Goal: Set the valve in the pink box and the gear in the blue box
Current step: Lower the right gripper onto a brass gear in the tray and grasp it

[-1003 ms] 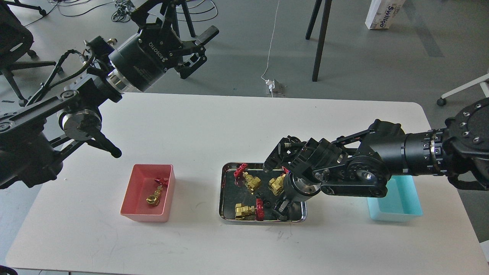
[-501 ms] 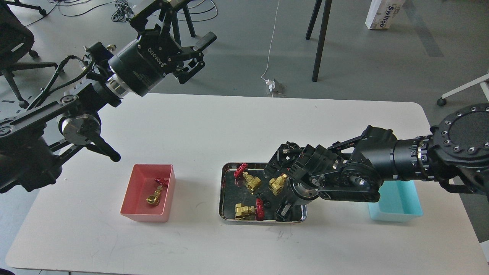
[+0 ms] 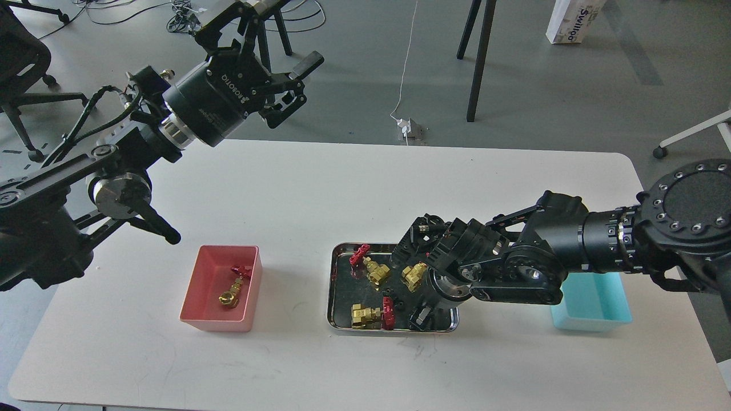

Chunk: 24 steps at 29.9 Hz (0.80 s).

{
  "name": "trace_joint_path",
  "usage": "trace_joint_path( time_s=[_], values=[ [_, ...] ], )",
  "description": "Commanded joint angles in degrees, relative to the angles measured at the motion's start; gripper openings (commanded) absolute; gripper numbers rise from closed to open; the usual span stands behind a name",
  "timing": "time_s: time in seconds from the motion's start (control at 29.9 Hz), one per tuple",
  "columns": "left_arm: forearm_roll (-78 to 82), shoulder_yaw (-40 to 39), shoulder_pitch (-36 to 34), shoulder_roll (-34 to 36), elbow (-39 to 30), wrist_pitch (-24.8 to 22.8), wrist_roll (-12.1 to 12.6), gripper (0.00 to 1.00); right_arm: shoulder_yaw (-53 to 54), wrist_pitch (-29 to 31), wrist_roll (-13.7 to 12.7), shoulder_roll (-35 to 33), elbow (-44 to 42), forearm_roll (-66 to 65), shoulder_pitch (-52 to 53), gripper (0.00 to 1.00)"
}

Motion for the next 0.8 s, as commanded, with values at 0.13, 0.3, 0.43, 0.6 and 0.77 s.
trace_joint_path(
  time_s=[0.13,0.3,0.43,0.6,0.77],
  values=[
    [0.00,0.00,0.12,0.02,0.00,0.00,0.00,0.86,0.00,0.00,0.00,0.19,-0.90,-0.01,-0.63,0.41],
    [0.00,0.00,0.38,-0.07,0.09,0.00,0.00,0.86,0.00,0.00,0.00,0.19,-0.90,-0.01,-0.45,0.31],
    [0.00,0.00,0.47,-0.07,0.00,0.00,0.00,0.86,0.00,0.00,-0.26,0.19,-0.90,-0.01,-0.28,0.16],
    [0.00,-0.08,0.47,-0.07,0.00,0.00,0.00,0.86,0.44,0.00,-0.35,0.19,-0.46,0.34,0.07,0.07],
    [0.00,-0.08,0.47,-0.15,0.00,0.00,0.00,0.86,3.33,0.00,-0.35,-0.69,0.68,0.70,2.79,0.04]
  ],
)
